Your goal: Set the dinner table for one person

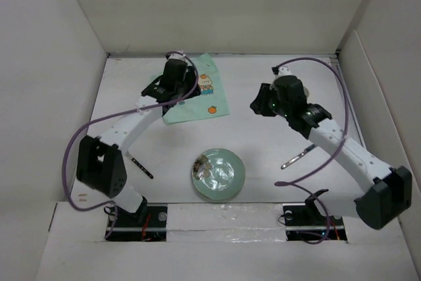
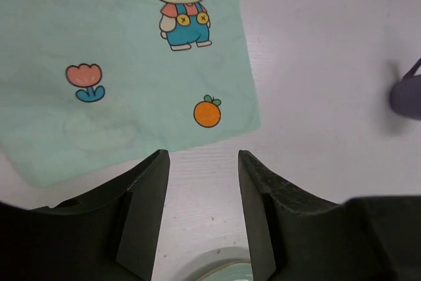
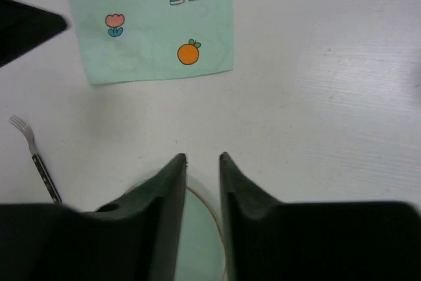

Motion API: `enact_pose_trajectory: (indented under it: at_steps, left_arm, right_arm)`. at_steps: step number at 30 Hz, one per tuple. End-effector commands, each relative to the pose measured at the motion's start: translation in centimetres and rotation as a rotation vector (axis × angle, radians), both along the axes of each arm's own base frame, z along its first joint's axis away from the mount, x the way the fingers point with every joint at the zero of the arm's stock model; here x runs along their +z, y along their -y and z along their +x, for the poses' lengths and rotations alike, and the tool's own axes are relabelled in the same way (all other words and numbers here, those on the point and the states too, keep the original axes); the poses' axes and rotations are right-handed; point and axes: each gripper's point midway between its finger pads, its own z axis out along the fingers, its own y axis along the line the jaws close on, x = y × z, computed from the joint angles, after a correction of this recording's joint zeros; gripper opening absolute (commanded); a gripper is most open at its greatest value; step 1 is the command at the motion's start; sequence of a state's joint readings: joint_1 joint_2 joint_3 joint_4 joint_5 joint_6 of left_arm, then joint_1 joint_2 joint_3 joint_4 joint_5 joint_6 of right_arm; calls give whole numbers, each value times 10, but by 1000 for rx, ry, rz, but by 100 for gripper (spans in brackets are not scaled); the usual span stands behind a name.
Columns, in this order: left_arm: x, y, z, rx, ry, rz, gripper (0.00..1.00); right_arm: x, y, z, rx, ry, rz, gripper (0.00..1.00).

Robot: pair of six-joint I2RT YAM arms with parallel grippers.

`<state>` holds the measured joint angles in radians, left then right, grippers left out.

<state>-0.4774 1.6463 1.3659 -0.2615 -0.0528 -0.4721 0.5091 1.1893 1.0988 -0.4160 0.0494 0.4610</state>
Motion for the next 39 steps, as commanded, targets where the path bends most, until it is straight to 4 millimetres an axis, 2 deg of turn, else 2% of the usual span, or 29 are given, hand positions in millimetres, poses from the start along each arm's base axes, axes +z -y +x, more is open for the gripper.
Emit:
enact_pose_trajectory:
  at_steps: [1,2,3,4,5,6,7,8,9,10,11,12,14,15,17,18,19,23,28,30,34,35,36,38,39]
  left_arm:
    - [22,-20,-13,111,84,-88,43]
    - [20,-24,-19,119,82,-90,42]
    - [31,-30,-28,132,107,-101,42]
    - [30,-34,-34,143,104,-108,42]
    - [20,-39,-44,149,85,-102,42]
    - [33,-43,-52,148,114,-120,43]
    - [27,-51,-57,164,106,-109,43]
    - [28,-55,-62,171,108,-106,46]
    - [38,-61,-68,180,131,-105,46]
    - [37,-65,-74,182,133,-101,47]
    - [39,-68,-77,182,138,-97,50]
    - [47,-71,-83,184,158,-106,50]
    - [50,-74,-91,178,171,-117,51]
    - [62,-78,-95,179,205,-140,51]
    - [66,-78,-100,167,221,-154,52]
    - [74,-79,-105,156,244,-168,52]
    - [73,-79,-107,150,245,-171,52]
    - [74,-81,-114,138,251,-166,51]
    - [85,-82,-118,134,308,-203,50]
    - [100,-80,-119,115,369,-238,50]
    - [113,-83,-119,123,403,-238,50]
    - [115,-85,-120,122,411,-232,50]
    - [116,-85,-120,122,414,-233,50]
    - [117,-85,-121,117,419,-231,50]
    - [117,-86,-122,118,422,-228,50]
  right_arm:
    - [-28,-18,39,-49,-26,39,38]
    - [-31,-23,49,-51,-33,36,48]
    - [-39,-26,56,-58,-57,20,51]
    - [-70,-27,67,-84,-123,-31,54]
    - [-66,-36,78,-84,-118,-32,55]
    - [-75,-38,84,-93,-135,-47,58]
    - [-82,-43,89,-98,-146,-63,59]
    - [-106,-46,97,-104,-192,-93,60]
    - [-101,-52,107,-112,-187,-85,61]
    - [-107,-57,111,-115,-199,-98,61]
    - [-128,-64,114,-112,-236,-128,61]
    - [-127,-67,122,-120,-235,-133,61]
    - [-139,-74,129,-127,-259,-157,61]
    - [-163,-73,128,-129,-315,-193,61]
    - [-169,-84,134,-120,-327,-190,61]
    - [-185,-83,132,-124,-364,-210,61]
    - [-182,-88,136,-124,-366,-196,60]
    - [-200,-90,133,-136,-432,-207,57]
    - [-213,-99,122,-127,-490,-227,55]
    - [-217,-111,111,-97,-506,-239,48]
    - [-223,-127,96,-84,-519,-248,31]
    - [-217,-132,99,-90,-493,-240,13]
    - [-217,-132,99,-90,-493,-240,12]
    - [-196,-140,113,-95,-429,-199,0]
    - [-177,-146,120,-80,-384,-166,0]
